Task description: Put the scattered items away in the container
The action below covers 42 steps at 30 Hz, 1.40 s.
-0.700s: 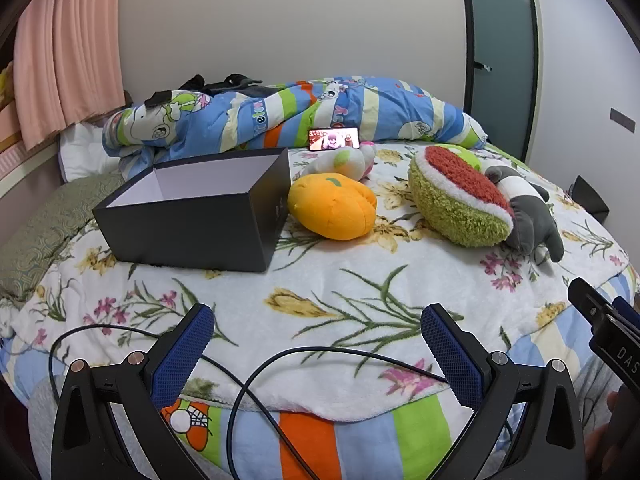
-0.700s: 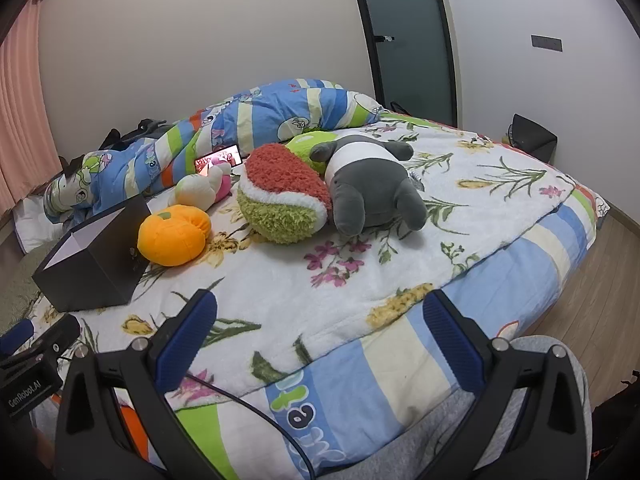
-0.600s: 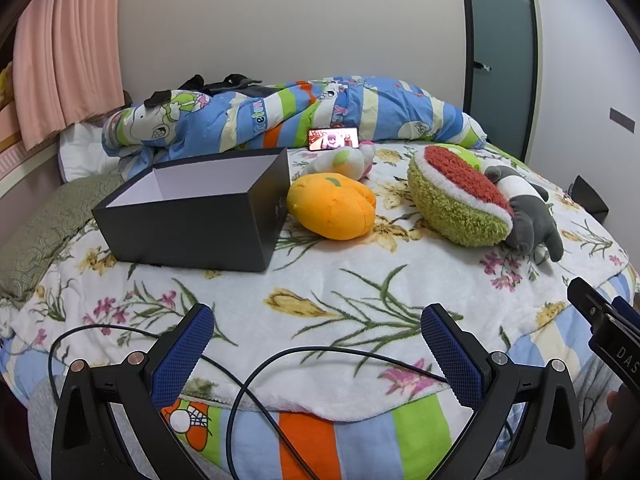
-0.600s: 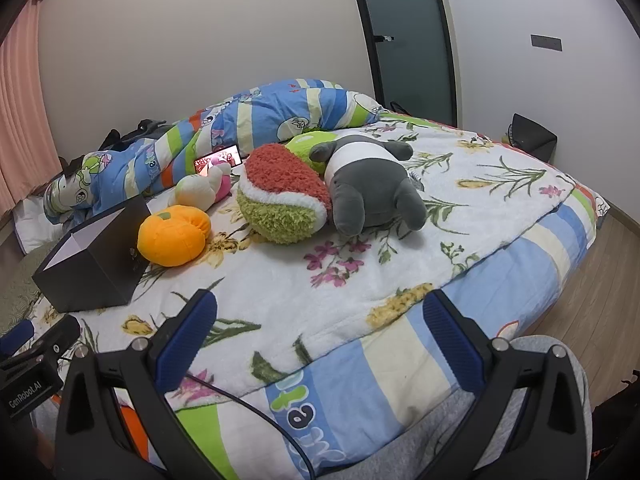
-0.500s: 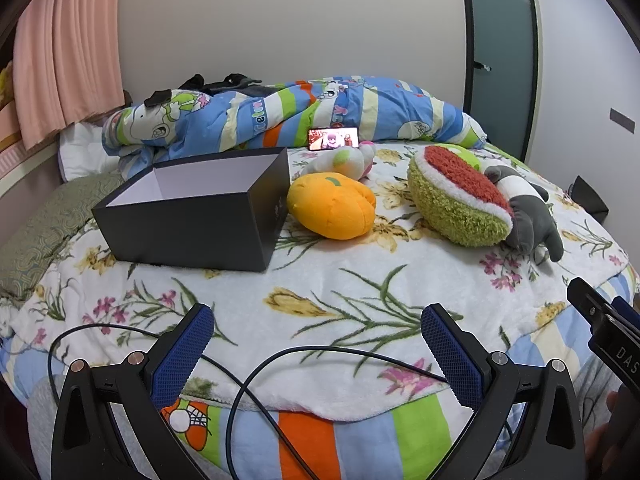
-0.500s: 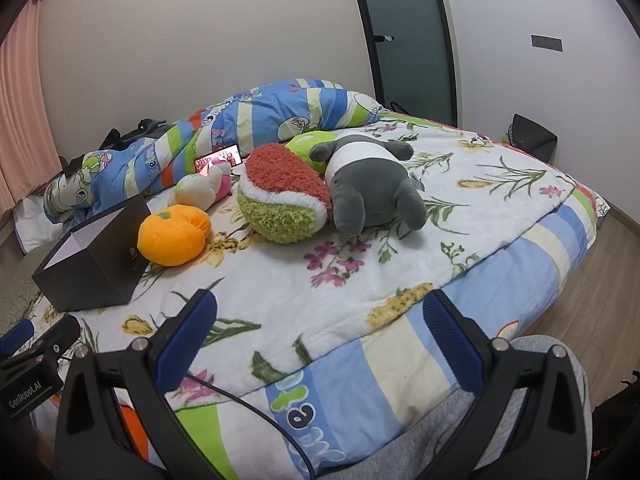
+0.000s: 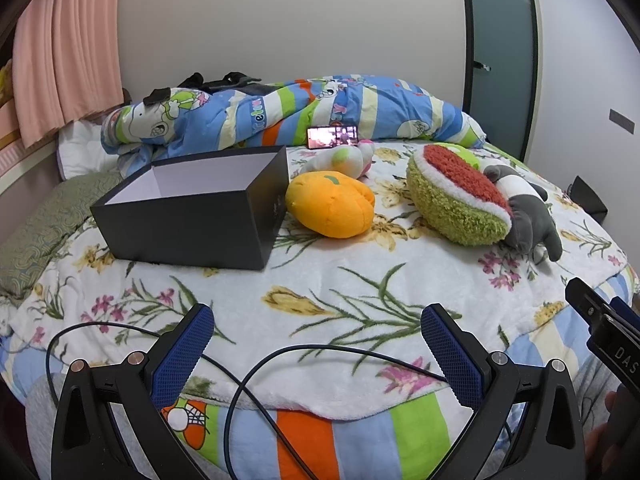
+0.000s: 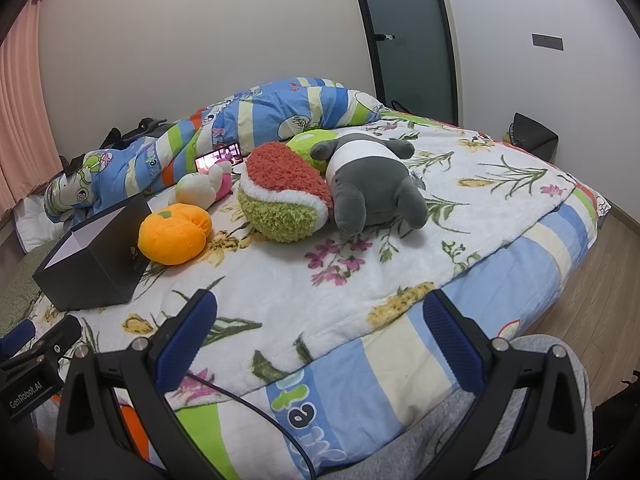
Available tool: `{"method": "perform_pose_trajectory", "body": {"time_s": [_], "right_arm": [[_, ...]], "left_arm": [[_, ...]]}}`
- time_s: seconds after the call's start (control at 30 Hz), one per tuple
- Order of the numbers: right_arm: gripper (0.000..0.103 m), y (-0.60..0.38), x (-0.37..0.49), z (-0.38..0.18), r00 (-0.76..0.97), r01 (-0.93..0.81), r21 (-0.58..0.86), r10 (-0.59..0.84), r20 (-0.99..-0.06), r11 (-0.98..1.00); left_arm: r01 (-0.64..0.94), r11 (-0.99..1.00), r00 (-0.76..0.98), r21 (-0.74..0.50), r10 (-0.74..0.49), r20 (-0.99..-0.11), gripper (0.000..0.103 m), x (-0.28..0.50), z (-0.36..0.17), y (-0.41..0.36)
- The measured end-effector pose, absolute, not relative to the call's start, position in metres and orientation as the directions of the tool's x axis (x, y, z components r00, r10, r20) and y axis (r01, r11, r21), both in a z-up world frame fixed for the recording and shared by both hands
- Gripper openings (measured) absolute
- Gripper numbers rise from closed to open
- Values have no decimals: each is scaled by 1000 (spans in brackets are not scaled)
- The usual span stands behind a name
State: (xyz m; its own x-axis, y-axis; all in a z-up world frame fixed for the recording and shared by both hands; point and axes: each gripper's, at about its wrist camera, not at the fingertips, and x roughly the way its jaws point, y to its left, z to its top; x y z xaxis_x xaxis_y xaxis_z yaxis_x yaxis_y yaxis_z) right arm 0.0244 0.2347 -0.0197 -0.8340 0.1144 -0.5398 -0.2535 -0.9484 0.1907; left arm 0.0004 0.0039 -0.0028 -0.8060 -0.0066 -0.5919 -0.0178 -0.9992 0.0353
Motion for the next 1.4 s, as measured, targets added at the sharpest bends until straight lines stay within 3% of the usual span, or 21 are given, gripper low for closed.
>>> {"method": "perform_pose_trajectory", "body": {"time_s": [1.0,1.2,1.4], "right_arm": [[103,235,25,-21,-833,-251,198,107,-543,-948],[103,230,25,-20,-836,-234,183,102,-539,-955],[103,225,16,-18,-827,-201,182,67,-559,-962]], "left_arm": [[-19,-999,-802,34,-5,-598,103,0,-3,4],[-47,-999,-754,-17,47,-655,103,-7,-5,2],[-36,-998,-674,49,-12,-739,103,-26,-14,7]]}}
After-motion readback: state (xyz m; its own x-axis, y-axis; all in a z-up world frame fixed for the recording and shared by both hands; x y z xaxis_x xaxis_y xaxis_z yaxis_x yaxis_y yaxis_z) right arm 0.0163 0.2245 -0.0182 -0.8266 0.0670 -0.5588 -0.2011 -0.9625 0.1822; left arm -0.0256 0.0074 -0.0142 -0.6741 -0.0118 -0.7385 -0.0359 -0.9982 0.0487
